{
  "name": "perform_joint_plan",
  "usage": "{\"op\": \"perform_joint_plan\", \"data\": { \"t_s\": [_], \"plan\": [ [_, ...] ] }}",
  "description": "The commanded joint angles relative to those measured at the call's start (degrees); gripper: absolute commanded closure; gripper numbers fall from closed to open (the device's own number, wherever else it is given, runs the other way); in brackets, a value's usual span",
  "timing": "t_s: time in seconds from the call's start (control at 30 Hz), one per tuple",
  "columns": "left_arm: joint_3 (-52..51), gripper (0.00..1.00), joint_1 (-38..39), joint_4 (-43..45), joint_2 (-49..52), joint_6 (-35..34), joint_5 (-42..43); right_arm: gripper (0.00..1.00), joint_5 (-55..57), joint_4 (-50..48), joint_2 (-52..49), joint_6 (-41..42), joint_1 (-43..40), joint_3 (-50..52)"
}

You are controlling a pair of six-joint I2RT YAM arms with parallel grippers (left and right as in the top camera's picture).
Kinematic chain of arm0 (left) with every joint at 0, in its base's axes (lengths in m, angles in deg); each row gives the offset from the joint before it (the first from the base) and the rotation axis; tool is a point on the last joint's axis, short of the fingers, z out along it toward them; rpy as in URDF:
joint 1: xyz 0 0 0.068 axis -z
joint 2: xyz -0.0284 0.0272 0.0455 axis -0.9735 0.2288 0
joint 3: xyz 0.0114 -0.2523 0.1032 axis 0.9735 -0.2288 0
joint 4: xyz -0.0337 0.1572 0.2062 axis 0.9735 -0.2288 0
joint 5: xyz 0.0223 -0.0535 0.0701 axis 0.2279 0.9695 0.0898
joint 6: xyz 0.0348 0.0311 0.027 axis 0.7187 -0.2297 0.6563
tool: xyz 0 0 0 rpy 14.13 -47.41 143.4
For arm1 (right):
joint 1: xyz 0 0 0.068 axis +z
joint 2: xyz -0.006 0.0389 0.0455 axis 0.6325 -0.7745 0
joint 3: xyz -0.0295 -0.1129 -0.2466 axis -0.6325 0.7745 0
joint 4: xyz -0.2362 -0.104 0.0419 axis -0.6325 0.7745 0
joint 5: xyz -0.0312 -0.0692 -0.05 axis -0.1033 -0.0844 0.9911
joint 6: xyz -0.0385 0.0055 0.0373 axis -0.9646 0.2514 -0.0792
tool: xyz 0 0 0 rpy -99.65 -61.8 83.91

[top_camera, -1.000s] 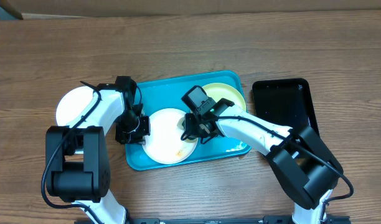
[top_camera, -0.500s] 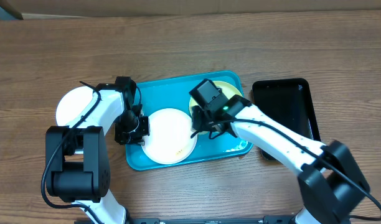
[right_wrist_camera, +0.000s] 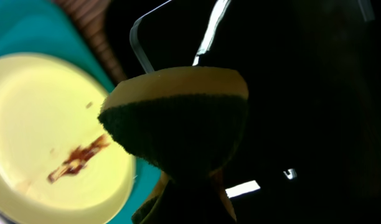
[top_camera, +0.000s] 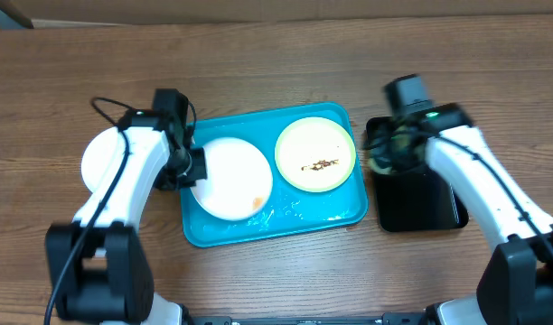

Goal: Clean dirty plates on tray and stack at the side

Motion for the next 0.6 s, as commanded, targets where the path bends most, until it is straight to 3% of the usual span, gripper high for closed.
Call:
{"op": "perform_joint_plan", "data": {
  "t_s": [0.0,0.2,0.57],
  "plan": [
    [1.8,0.96,1.0,0.0,-5.7,-4.0,-9.7,0.96,-5.4,-0.1,0.7,-7.6,-6.0,-0.1],
    [1.8,0.96,7.0,0.9,-9.0,-4.3,-22.7,0.96,-9.4,0.0,-0.6,-10.4,-11.7,0.6],
    [1.8,0.96,25.0,1.0,-9.0,-8.4,-51.9,0.96,-14.7,-5.0,-1.4,-11.7,-13.9,7.1]
  ]
}}
